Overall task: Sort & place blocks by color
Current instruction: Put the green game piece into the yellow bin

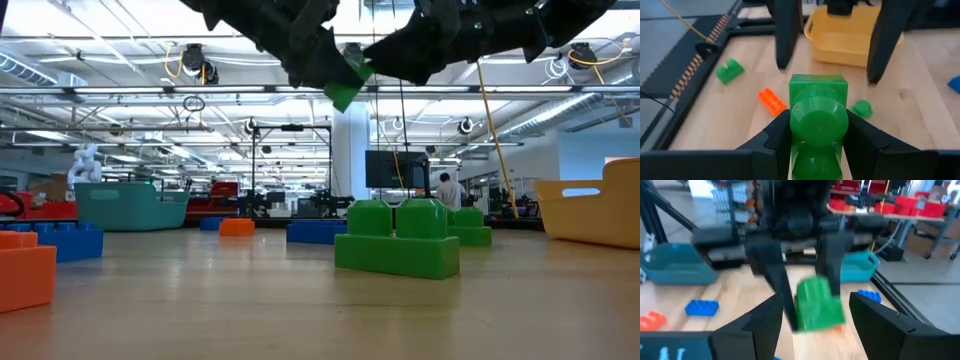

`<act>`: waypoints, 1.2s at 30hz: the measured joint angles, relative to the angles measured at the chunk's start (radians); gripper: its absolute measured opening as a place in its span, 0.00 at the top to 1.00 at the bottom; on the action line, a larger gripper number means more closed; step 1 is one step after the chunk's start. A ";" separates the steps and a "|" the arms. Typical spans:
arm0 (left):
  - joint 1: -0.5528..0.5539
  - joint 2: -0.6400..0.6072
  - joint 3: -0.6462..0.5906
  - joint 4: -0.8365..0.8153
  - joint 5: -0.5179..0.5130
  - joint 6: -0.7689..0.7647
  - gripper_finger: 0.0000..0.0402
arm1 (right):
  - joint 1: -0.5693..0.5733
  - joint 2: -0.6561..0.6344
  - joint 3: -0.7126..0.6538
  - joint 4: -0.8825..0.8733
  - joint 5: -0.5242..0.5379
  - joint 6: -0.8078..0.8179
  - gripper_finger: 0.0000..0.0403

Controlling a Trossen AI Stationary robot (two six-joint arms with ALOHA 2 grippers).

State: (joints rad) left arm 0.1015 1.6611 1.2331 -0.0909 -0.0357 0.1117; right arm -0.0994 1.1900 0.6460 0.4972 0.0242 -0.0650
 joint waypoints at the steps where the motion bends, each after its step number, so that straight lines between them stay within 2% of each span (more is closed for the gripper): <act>1: 0.000 0.012 0.002 0.022 0.001 0.002 0.65 | 0.000 0.000 0.000 0.008 -0.001 0.000 0.44; 36: -0.018 0.035 0.000 0.089 0.003 -0.002 0.65 | -0.001 0.000 0.000 -0.043 0.004 0.001 0.44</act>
State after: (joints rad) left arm 0.0832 1.6958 1.2335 -0.0023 -0.0325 0.1101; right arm -0.1001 1.1900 0.6464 0.4545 0.0284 -0.0639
